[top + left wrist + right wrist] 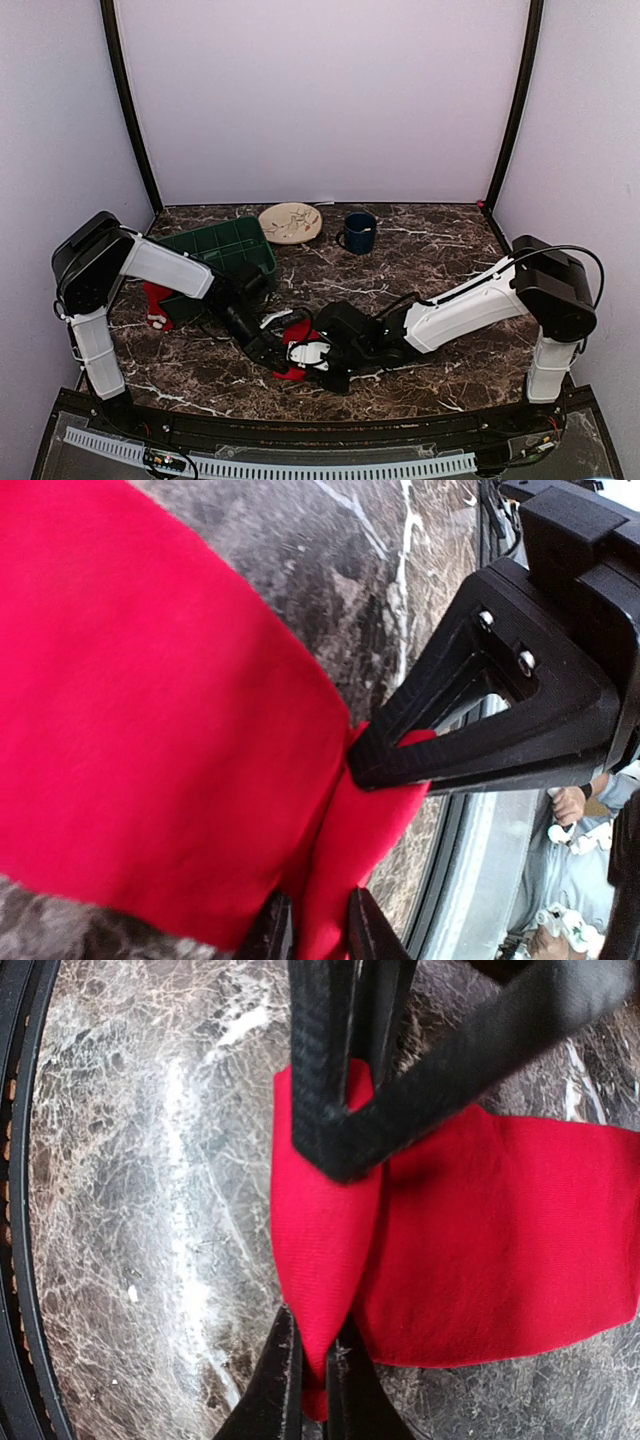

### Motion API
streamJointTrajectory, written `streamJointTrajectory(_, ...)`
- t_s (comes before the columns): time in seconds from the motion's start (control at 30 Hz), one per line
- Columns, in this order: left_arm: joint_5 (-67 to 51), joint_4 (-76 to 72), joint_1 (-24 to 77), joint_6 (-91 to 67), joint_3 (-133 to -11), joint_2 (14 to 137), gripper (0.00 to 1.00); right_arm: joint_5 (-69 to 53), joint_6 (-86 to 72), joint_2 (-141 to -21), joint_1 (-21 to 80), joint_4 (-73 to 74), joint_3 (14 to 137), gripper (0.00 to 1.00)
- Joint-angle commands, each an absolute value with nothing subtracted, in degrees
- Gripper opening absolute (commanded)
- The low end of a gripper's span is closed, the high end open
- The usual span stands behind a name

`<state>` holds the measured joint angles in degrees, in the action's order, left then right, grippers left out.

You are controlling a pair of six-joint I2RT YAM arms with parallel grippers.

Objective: Roll the socks
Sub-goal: Roll the sock at the center of the board.

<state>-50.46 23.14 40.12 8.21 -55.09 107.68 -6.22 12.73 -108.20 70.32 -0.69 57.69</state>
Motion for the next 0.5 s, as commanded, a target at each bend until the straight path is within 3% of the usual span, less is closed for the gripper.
streamJointTrajectory(0.0,-46.6,23.1,38.3,7.6,-53.6,103.8,0.21,-8.0,10.8,-107.4,69.2,2.8,55.9,0.03)
streamJointTrajectory(0.47,-41.9,18.7,36.4,5.4,-51.1,99.5,0.25,-17.6,7.7,-108.4,65.4,6.6,58.2,0.03)
